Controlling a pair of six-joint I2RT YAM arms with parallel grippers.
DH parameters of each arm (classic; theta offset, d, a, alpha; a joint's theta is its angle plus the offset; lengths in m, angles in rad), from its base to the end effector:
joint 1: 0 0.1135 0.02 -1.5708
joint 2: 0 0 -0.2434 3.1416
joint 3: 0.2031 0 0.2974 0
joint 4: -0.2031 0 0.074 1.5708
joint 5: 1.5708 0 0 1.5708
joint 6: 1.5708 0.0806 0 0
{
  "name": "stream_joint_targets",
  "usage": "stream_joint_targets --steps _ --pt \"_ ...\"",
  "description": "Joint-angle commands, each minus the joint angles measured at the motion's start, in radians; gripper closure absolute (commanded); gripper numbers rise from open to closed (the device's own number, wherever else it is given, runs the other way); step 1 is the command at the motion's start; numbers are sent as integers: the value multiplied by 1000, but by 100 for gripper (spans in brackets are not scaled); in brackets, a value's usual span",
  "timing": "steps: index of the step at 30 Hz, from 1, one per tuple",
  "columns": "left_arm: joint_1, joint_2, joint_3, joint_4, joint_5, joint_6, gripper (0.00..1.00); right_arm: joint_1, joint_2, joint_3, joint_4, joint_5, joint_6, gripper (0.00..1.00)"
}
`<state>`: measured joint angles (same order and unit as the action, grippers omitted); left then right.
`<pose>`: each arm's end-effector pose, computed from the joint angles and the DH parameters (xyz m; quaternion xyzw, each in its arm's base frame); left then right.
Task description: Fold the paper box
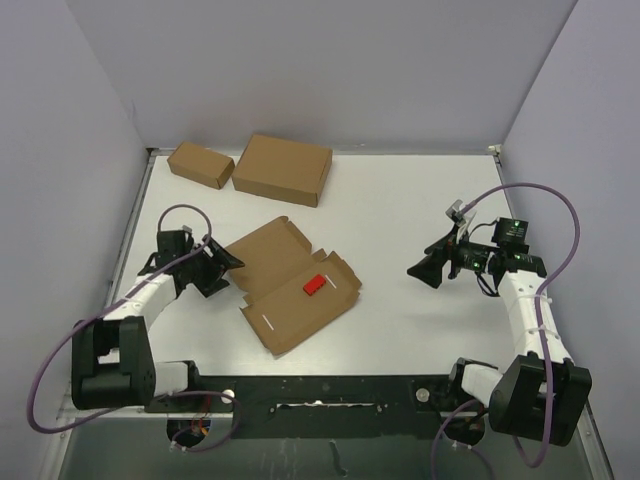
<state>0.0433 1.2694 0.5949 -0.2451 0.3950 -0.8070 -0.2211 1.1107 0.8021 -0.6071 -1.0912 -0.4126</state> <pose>0.3037 -0.0179 0.0928 -0.3260 0.8722 -0.2894 0.2218 0.2844 0.0094 0.2121 -0.2436 0.7897 0.3812 0.4144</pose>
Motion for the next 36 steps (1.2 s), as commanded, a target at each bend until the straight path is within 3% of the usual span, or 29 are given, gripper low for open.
stream_joint_targets --steps 1,13,18,23,36 --pt "15 71 10 144 11 -31 34 5 4 37 12 -12 -20 2" --pt "15 233 24 250 10 -33 61 3 5 37 11 -6 -20 2" --pt "15 267 39 280 45 -14 84 3 5 39 10 -9 -20 2" --pt "11 226 62 316 61 -4 99 3 6 39 10 -11 -20 2" --pt "-115 78 117 626 -8 109 100 2 9 43 12 -13 -18 2"
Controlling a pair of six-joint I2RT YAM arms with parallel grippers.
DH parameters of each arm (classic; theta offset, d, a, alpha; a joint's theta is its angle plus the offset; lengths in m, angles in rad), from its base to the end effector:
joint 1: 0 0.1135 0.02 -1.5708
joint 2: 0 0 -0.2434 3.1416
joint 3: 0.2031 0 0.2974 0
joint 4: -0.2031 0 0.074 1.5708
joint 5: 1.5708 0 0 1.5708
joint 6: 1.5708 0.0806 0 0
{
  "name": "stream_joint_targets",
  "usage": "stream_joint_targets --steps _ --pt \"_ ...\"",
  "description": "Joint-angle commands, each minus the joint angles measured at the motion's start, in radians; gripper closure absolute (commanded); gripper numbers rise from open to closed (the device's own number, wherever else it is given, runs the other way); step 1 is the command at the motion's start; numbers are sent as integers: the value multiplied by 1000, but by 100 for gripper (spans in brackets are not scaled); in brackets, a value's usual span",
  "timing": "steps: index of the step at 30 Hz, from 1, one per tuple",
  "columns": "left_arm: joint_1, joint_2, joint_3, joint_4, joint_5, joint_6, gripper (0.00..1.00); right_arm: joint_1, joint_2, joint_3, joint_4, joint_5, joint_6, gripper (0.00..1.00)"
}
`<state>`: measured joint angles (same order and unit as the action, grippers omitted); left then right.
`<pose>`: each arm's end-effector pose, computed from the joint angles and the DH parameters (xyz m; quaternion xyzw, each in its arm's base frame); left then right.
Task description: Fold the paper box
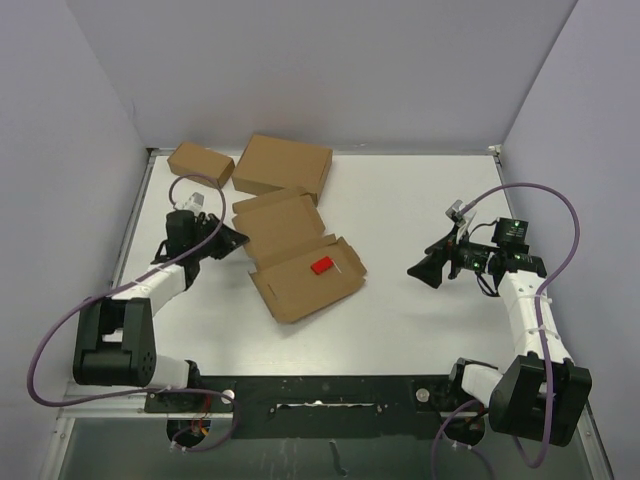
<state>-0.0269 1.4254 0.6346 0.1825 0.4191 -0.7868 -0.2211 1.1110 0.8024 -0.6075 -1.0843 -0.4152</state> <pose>0.3524 -0.0423 0.1051 -0.2321 0.8409 -0.3485 0.3428 0.2847 0.0090 0.2117 -0.2437 0.7912 0.3779 0.4144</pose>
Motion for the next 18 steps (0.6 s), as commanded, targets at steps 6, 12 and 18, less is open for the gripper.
stream_joint_targets --steps 6,12,18 --pt "-157 -54 145 298 -46 245 100 1 11 45 14 -16 -15 2" --pt "-222 -19 261 306 -45 408 100 -1 13 47 14 -8 -16 2" --pt "-241 -14 346 307 -52 506 100 -3 17 47 14 -6 -17 2"
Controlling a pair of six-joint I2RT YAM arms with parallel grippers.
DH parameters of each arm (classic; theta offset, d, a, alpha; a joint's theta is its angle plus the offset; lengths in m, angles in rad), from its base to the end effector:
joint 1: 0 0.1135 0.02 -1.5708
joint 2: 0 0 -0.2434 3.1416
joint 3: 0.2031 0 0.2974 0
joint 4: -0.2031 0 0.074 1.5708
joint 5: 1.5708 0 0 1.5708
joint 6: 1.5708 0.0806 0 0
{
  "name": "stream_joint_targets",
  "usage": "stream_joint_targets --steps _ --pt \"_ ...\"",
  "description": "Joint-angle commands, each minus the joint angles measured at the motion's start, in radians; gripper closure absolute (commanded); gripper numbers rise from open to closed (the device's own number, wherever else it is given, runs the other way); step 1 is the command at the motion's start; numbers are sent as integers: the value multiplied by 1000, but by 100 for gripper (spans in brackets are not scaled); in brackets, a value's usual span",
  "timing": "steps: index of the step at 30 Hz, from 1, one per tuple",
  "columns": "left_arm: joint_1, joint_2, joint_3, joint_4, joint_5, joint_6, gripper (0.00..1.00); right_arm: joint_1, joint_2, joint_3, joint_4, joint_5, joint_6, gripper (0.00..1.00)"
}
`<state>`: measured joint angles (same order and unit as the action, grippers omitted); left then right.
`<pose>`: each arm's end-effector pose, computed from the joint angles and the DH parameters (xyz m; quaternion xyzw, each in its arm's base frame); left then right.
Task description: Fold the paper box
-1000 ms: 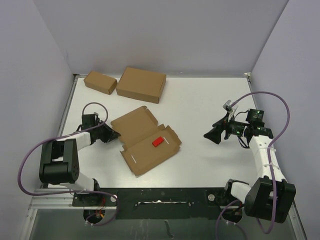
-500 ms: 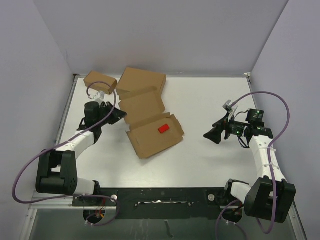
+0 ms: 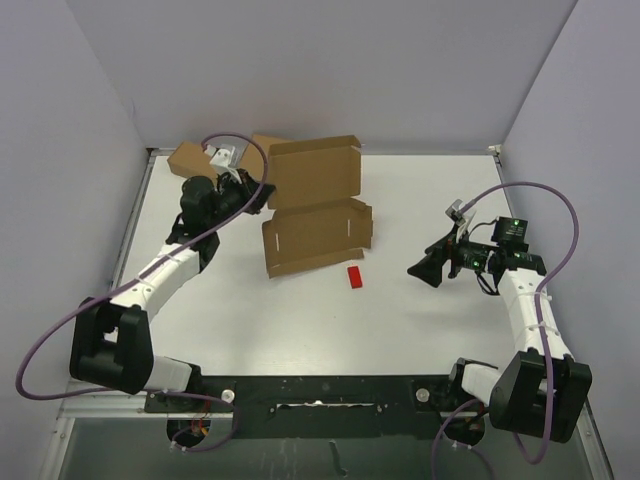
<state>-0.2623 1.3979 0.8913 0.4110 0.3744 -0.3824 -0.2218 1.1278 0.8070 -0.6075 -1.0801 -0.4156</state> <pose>0.3886 -0.1349 0.2502 0.0813 0.7334 -0.3400 0.5831 0.2869 0.0082 0.2088 -0.2403 0.7943 0.3784 0.4100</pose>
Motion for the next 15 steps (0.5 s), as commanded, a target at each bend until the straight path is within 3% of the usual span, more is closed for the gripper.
stream_joint_targets --steps 1,7,15 --pt "-6 15 102 73 -10 109 100 -3 0 43 14 -10 -17 2" --pt "-5 7 139 66 -6 103 100 -4 -1 46 10 -17 -23 2" --pt "-3 -68 100 72 36 -15 100 -3 -21 49 -20 -83 -68 2"
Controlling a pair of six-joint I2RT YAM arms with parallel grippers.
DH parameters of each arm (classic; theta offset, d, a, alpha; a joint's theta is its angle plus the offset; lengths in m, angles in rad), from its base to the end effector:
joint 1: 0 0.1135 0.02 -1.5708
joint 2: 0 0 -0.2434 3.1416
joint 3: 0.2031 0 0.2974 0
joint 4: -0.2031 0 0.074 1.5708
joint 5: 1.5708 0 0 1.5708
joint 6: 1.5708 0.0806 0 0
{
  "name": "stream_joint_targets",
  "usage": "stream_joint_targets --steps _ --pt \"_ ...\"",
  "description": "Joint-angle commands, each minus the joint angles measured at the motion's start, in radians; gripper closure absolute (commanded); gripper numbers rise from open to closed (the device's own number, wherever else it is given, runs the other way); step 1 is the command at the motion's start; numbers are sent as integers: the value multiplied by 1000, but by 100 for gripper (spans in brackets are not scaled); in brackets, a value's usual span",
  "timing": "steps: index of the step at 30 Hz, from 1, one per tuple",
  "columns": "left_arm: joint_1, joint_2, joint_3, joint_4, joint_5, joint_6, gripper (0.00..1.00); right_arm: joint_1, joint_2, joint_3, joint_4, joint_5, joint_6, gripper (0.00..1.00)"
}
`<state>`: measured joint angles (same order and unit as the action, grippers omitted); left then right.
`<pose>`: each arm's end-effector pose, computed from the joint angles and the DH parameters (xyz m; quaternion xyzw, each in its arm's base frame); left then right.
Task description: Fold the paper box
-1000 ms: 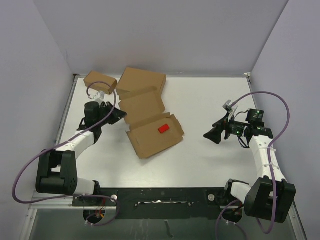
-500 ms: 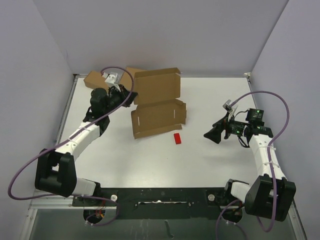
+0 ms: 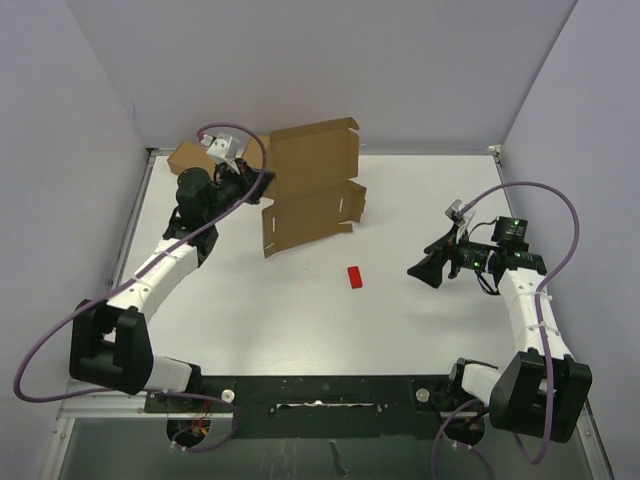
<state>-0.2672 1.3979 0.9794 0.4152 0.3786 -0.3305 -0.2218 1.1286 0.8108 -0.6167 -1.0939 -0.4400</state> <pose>0.3949 -0.1390 0.2892 0.1108 0.6995 -0.3315 0.6234 0.2862 0.0089 0.2102 -0.2500 0.7887 0.3804 0.4132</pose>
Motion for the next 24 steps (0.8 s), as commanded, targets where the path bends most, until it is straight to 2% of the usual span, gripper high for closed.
stream_joint_targets --steps 1,8,13,20,24 --pt "3 -84 2 67 30 -82 100 -4 -26 46 -16 -80 -54 2" --pt "21 -189 -55 9 66 -215 100 -3 -53 48 -58 -164 -115 2" --pt "32 -246 -110 -23 155 -332 100 -3 -63 48 -84 -213 -154 2" --pt "29 -315 -256 26 252 -477 100 -3 -67 32 -111 -276 -210 2" --pt "22 -363 -348 68 261 -527 100 -5 -72 27 -126 -281 -241 2"
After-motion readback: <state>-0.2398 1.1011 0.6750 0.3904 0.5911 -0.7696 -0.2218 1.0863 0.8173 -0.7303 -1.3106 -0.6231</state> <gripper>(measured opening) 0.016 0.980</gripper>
